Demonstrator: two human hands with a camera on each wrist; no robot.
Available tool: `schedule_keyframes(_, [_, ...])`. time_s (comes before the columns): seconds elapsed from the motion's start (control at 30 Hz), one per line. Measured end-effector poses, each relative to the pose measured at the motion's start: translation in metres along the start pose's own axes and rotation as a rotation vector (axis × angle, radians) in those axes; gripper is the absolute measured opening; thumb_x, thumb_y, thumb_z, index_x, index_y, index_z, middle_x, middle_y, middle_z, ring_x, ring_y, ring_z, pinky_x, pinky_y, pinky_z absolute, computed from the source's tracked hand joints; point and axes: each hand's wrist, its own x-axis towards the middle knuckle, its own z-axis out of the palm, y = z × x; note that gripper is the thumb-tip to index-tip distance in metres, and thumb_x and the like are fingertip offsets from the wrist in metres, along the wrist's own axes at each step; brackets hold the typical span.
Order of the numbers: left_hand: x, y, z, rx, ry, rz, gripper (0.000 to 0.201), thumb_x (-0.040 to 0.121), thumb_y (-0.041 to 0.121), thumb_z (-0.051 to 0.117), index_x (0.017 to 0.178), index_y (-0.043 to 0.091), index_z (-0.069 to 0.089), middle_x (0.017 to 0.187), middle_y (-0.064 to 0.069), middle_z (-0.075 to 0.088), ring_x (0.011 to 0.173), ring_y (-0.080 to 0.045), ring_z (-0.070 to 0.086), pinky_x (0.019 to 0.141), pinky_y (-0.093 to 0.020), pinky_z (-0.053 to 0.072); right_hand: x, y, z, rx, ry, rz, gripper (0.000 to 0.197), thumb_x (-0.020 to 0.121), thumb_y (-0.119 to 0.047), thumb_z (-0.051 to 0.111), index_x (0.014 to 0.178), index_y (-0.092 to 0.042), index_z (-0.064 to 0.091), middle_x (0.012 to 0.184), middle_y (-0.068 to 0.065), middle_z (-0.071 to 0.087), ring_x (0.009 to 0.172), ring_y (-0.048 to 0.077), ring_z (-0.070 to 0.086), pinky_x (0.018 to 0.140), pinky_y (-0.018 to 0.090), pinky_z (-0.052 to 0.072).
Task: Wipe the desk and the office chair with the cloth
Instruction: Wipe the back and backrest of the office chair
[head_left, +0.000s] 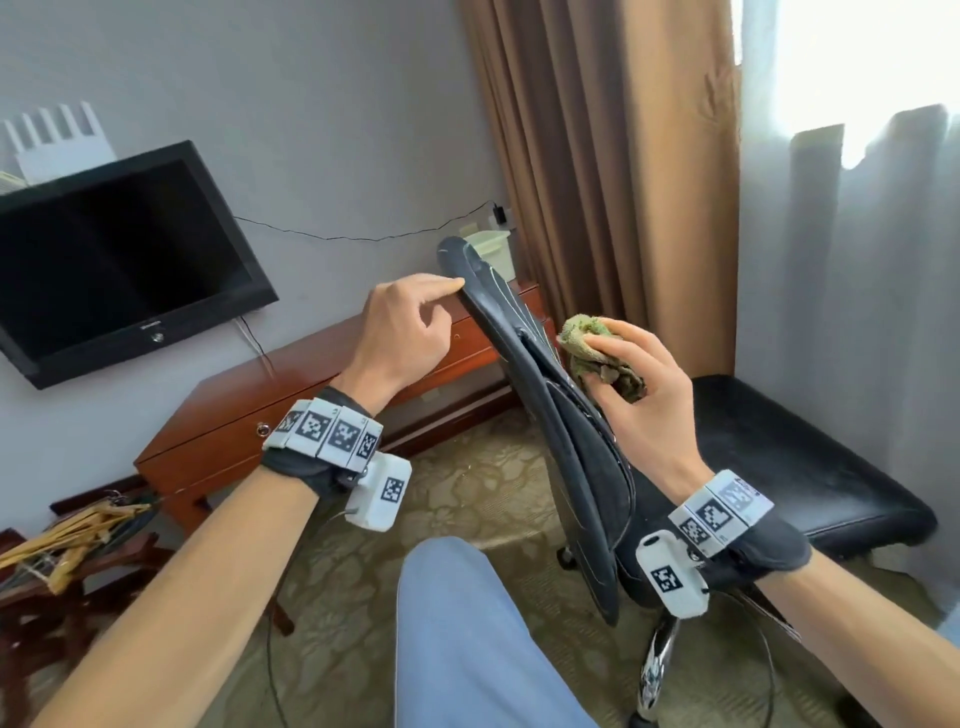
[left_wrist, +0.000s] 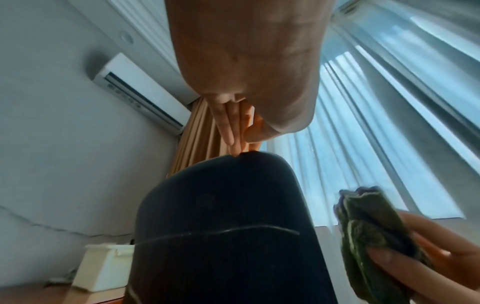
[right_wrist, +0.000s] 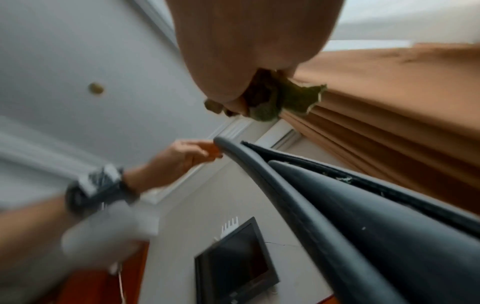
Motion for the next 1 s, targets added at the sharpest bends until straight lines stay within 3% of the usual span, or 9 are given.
schedule_keyframes(0.07, [0.006,0.011,-0.004,0.009,0.018,0.090,0.038,0.088,-0.002,0.054,0.113,0.009,0.080,0.114,-0.004,0.077,0.106,-0.018,0.072,0.099,-0.028,0.056,-0.001,-0.003,-0.005,-0.106,0.049,-0.168,0.038,0.088,0.009,0.073,0.123,-0.005,0.073,0.141,0.011,0.058,0.133,0.025,0.055,0.107,0.047,0.051])
schedule_keyframes(0.13, [0.011,0.024,-0.007,0.006,0.006,0.151,0.037,0.088,-0.002,0.054,0.110,0.009,0.081,0.109,-0.004,0.078,0.100,-0.018,0.072,0.094,-0.031,0.058,-0.005,-0.009,-0.006,-0.201,0.042,-0.458,0.031,0.087,0.011,0.073,0.117,0.001,0.075,0.140,0.019,0.056,0.130,0.038,0.055,0.104,0.051,0.052])
schedule_keyframes(0.23, [0.015,0.047,-0.012,-0.056,-0.050,0.200,0.040,0.087,-0.005,0.054,0.109,0.012,0.082,0.099,-0.001,0.079,0.088,-0.011,0.072,0.087,-0.026,0.059,-0.024,-0.023,0.006,-0.282,-0.077,-0.716,0.032,0.085,0.006,0.078,0.116,-0.002,0.077,0.140,0.019,0.056,0.132,0.040,0.056,0.101,0.046,0.055])
schedule_keyframes(0.4, [0.029,0.079,-0.025,-0.129,-0.191,0.270,0.031,0.101,0.005,0.057,0.119,0.018,0.078,0.110,0.010,0.073,0.096,0.000,0.066,0.086,-0.008,0.053,-0.067,-0.019,0.027,-0.333,-0.305,-0.592,0.035,0.088,0.000,0.077,0.123,-0.008,0.075,0.144,0.017,0.057,0.140,0.034,0.049,0.086,0.042,0.061])
schedule_keyframes(0.5, [0.032,0.081,-0.026,-0.112,-0.097,0.257,0.030,0.104,0.009,0.055,0.125,0.018,0.074,0.123,0.007,0.070,0.106,-0.001,0.061,0.088,-0.004,0.049,-0.065,-0.012,0.020,-0.339,-0.321,-0.530,0.038,0.091,0.001,0.072,0.127,-0.011,0.071,0.146,0.016,0.056,0.142,0.033,0.048,0.084,0.043,0.061])
schedule_keyframes(0.57, [0.032,0.070,-0.023,-0.067,-0.045,0.220,0.031,0.103,0.008,0.055,0.127,0.018,0.072,0.128,0.004,0.069,0.111,-0.002,0.059,0.092,-0.010,0.052,-0.058,-0.012,0.014,-0.328,-0.292,-0.484,0.043,0.089,0.005,0.071,0.128,-0.011,0.069,0.147,0.017,0.055,0.141,0.034,0.048,0.091,0.045,0.059])
schedule_keyframes(0.7, [0.033,0.035,-0.009,0.027,-0.092,0.046,0.044,0.100,0.006,0.051,0.142,0.017,0.060,0.140,-0.002,0.062,0.125,-0.018,0.058,0.106,-0.034,0.053,-0.046,-0.011,-0.001,-0.375,-0.266,-0.420,0.038,0.091,0.001,0.072,0.128,-0.008,0.072,0.148,0.016,0.054,0.142,0.030,0.046,0.098,0.045,0.058])
schedule_keyframes(0.87, [0.029,-0.001,0.012,0.125,-0.206,-0.174,0.059,0.099,0.001,0.047,0.156,0.016,0.041,0.158,-0.004,0.045,0.143,-0.024,0.044,0.115,-0.035,0.039,-0.041,-0.009,-0.008,-0.390,-0.240,-0.414,0.033,0.098,-0.011,0.059,0.128,-0.010,0.072,0.147,0.015,0.055,0.141,0.029,0.048,0.098,0.044,0.059])
schedule_keyframes(1.0, [0.023,-0.018,0.021,0.092,-0.243,-0.264,0.061,0.099,0.001,0.050,0.156,0.018,0.037,0.156,-0.005,0.045,0.142,-0.026,0.045,0.114,-0.041,0.045,-0.038,-0.009,-0.009,-0.386,-0.222,-0.403,0.033,0.096,-0.008,0.063,0.128,-0.010,0.072,0.147,0.015,0.055,0.140,0.029,0.048,0.100,0.041,0.057])
